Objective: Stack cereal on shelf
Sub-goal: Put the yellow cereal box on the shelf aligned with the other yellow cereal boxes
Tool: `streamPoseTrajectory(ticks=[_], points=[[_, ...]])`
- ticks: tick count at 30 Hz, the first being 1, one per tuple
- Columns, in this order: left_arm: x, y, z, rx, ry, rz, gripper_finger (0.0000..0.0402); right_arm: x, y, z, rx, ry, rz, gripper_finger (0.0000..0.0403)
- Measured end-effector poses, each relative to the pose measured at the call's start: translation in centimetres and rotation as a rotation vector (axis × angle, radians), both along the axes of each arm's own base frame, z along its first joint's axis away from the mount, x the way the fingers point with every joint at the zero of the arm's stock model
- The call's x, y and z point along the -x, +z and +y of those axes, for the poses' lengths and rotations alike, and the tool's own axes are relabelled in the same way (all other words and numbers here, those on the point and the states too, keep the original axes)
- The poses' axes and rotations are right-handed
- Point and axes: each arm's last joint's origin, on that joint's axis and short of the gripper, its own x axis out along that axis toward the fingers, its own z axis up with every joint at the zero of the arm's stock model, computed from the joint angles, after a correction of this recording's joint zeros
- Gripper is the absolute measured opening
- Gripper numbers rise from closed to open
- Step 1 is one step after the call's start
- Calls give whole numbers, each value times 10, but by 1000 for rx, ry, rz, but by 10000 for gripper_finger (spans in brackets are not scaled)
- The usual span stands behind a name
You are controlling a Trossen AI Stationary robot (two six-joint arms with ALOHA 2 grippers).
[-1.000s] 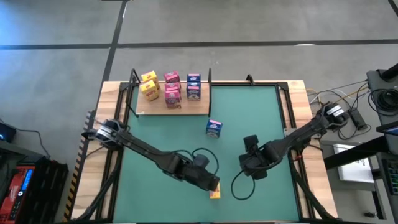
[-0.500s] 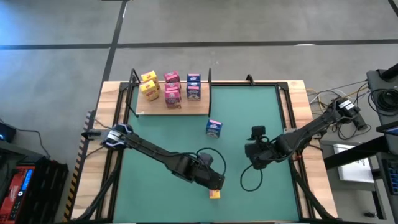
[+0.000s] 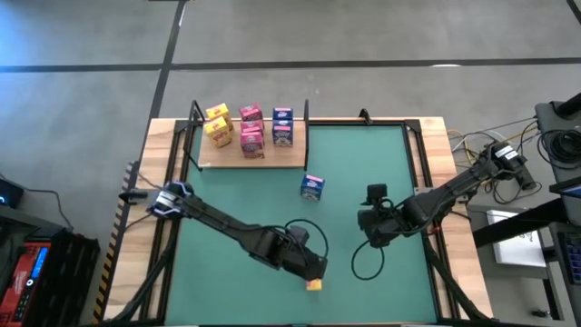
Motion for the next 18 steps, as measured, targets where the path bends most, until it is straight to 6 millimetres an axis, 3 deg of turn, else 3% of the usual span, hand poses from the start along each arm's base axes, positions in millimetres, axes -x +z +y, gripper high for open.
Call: streamPoseTrajectory(ticks=[18], points=[[3,7,-8,8,-18,-13,210,-2,1,1,-12,0,-21,233]])
